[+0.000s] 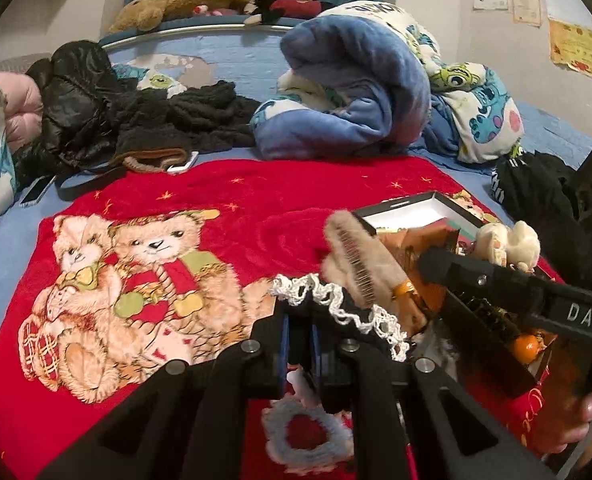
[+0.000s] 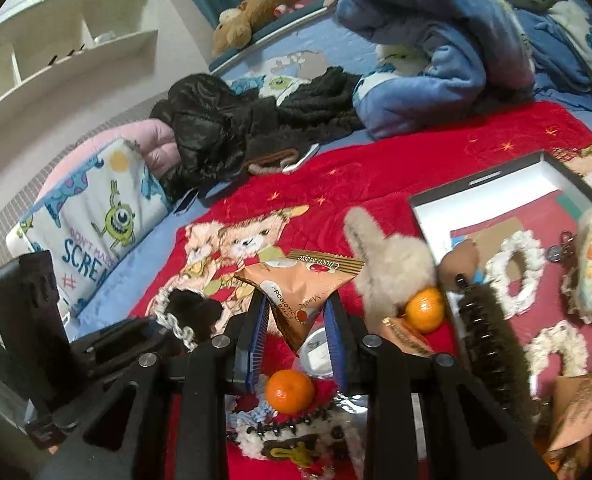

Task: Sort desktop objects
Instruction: 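Carry the lace scrunchie and wafer packet over the black tray with both grippers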

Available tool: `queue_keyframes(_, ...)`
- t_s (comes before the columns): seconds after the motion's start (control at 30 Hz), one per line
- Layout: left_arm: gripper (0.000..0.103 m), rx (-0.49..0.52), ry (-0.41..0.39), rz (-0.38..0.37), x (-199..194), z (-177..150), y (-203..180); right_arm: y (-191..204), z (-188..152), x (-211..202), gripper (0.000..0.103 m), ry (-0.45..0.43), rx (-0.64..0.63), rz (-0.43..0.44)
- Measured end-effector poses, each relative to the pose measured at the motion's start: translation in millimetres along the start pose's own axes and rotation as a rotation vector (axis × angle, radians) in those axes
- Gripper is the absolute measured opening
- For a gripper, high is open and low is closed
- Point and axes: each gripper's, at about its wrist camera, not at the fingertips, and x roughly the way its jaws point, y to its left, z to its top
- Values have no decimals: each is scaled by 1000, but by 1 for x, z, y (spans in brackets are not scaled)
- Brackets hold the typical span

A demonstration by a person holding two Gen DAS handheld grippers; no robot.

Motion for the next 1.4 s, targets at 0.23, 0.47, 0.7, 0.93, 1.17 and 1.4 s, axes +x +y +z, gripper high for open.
queue_keyframes(0.23, 10, 38, -5, -62, 0, 14, -41, -30, 11, -30, 27, -64, 67, -21)
queue_keyframes(0.47, 10, 81, -10, -168, 4, 34, -101, -73, 19, -78, 27, -167, 147, -90)
queue_keyframes(0.7, 10, 120, 0, -263, 17, 46, -167, -119, 16, -127, 27, -247, 202, -222)
queue_keyframes(0.93, 10, 151, 13, -308, 36, 47, -214, -144, 12, -160, 27, -302, 240, -308)
queue_keyframes(1.17, 10, 158, 9, -283, 53, 42, -215, -141, 10, -151, 27, -275, 220, -272)
queue_keyframes(1.4, 10, 155, 48, -273, 87, 30, -208, -141, 4, -128, 27, -194, 215, -280)
